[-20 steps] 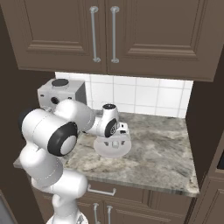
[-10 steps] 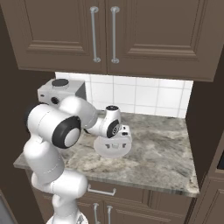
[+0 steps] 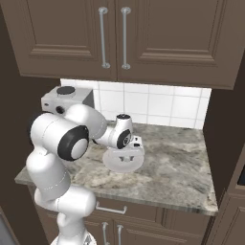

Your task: Pick up the marshmallow and place it in the cup of hot chocolate on the dining counter.

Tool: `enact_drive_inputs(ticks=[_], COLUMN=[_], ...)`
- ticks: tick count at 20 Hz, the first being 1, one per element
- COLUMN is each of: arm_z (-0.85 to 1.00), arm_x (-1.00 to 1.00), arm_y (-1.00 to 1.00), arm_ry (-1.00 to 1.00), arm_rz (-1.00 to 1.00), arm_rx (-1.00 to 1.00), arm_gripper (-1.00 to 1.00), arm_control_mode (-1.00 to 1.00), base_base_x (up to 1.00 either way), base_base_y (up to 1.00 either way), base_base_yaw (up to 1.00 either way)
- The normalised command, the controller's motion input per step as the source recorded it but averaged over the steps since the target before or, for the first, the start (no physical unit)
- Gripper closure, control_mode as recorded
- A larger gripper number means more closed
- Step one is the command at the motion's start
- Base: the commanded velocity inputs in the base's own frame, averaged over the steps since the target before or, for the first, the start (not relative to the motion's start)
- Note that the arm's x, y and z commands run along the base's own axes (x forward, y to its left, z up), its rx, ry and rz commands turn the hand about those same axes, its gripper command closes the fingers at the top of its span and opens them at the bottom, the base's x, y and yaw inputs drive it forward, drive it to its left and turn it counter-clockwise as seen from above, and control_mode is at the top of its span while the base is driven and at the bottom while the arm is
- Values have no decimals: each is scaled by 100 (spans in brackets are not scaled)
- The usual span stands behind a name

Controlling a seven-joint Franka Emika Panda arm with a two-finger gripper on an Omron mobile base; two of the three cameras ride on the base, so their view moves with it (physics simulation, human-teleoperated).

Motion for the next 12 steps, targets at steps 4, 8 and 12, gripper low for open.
enact_drive_inputs(ticks=[4,8,12], arm_z=[0,3,63], arm_x=[0,-6,-32], arm_y=[0,0,0], arm_ry=[0,0,-15], arm_rz=[0,0,0], arm_rx=[0,3,5], arm_gripper=[100,100,100], arm_control_mode=[-100,-100,-100], base_base_x=[0,0,0], base_base_y=[0,0,0], base_base_yaw=[0,0,0])
